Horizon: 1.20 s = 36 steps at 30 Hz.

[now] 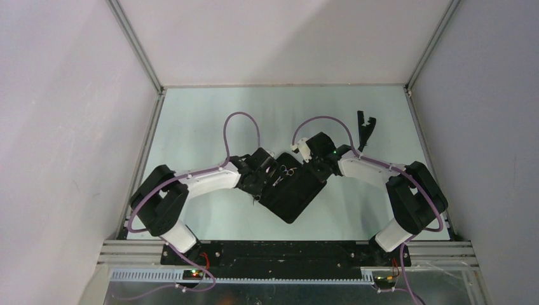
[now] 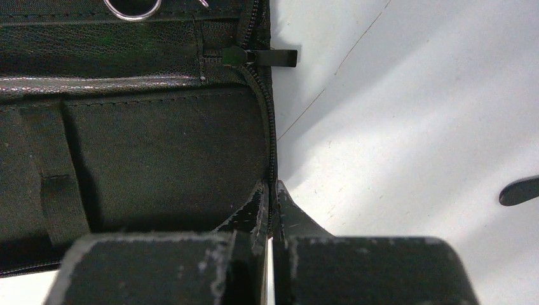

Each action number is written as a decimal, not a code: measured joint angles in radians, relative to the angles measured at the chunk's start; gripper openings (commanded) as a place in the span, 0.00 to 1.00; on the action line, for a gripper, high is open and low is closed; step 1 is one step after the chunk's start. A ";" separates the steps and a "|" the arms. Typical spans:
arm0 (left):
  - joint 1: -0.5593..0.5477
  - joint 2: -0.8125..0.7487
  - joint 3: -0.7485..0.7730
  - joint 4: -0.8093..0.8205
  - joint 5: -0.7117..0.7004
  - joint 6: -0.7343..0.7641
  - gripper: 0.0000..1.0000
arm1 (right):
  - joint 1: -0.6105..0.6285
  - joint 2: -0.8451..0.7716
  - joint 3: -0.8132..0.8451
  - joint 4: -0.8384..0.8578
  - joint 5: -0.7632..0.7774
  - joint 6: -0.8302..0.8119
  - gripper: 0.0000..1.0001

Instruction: Sort the hair-cutting tools

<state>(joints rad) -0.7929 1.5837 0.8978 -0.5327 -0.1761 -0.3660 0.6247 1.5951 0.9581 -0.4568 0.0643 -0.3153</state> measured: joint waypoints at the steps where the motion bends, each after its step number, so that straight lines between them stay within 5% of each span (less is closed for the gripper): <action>1: 0.002 0.005 0.004 -0.002 -0.001 0.000 0.18 | 0.000 0.000 0.000 0.000 0.000 0.000 0.00; 9: 0.026 0.032 0.038 -0.011 -0.001 0.000 0.01 | 0.000 0.000 0.000 0.000 0.000 0.000 0.00; 28: 0.031 0.146 0.190 -0.034 0.003 0.062 0.00 | 0.014 0.000 0.000 -0.002 0.003 -0.001 0.00; 32: 0.031 0.163 0.196 -0.031 0.001 0.061 0.04 | 0.016 0.000 0.000 -0.002 0.003 -0.001 0.00; 36: 0.031 0.167 0.196 -0.030 -0.003 0.061 0.29 | 0.016 -0.001 0.000 -0.002 0.003 -0.001 0.01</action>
<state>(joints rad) -0.7616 1.7504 1.0943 -0.5629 -0.1787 -0.3050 0.6403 1.5944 0.9581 -0.4583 0.0677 -0.3164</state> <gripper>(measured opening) 0.107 0.009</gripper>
